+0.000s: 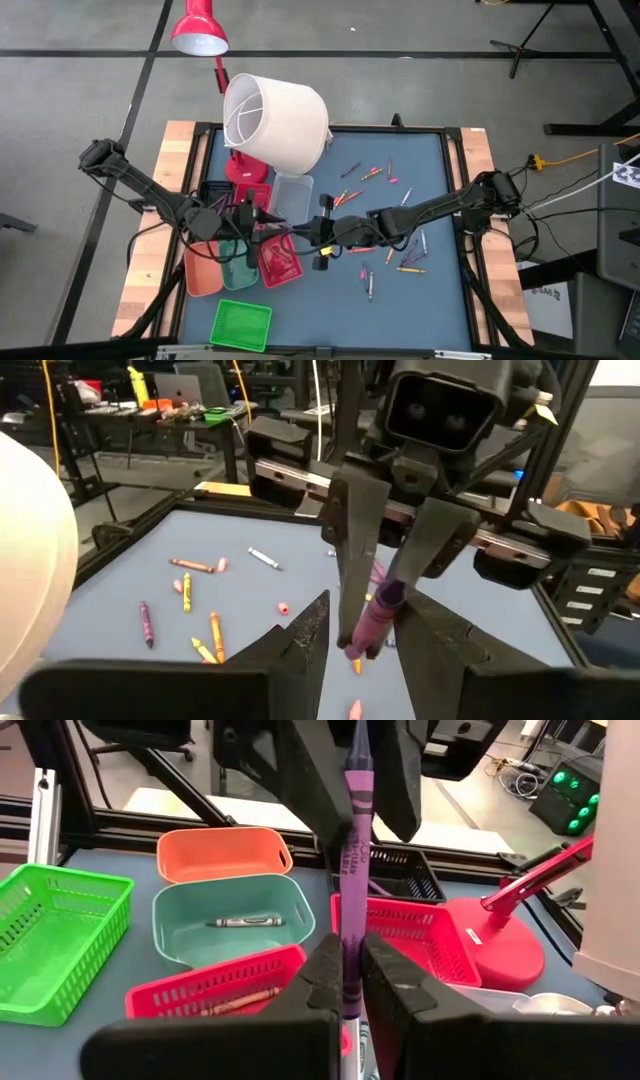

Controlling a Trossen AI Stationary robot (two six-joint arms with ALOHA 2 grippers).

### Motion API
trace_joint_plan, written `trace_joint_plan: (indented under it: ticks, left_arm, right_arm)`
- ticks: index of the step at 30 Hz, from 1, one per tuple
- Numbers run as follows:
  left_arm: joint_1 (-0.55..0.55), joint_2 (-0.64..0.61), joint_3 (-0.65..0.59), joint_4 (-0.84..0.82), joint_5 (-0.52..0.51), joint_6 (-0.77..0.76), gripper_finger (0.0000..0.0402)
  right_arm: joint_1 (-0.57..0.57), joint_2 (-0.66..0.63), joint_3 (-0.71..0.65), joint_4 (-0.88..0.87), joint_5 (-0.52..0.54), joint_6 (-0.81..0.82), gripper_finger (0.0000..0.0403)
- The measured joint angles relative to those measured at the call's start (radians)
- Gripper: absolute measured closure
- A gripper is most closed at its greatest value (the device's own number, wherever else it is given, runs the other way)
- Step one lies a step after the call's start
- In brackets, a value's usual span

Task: Sort crayons
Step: Put the violet crayon into the black bin

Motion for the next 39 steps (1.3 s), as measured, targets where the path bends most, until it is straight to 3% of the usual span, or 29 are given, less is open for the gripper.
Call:
trace_joint_plan:
  ticks: [7,17,34,39]
  left_arm:
    - [0.009,0.000,0.000,0.000,0.000,0.000,0.0320]
    - [0.008,0.000,0.000,-0.001,0.000,0.000,0.0395]
    - [0.008,0.000,0.000,-0.009,-0.001,0.000,0.0388]
    - [0.008,0.000,0.000,-0.014,-0.001,-0.001,0.0388]
  right_arm:
    - [0.000,0.000,0.000,0.003,0.000,0.000,0.0381]
    - [0.000,0.000,0.000,0.002,0.000,0.001,0.0381]
    - [0.000,0.000,0.000,-0.002,0.000,0.000,0.0380]
    - [0.000,0.000,0.000,-0.003,0.000,0.000,0.0334]
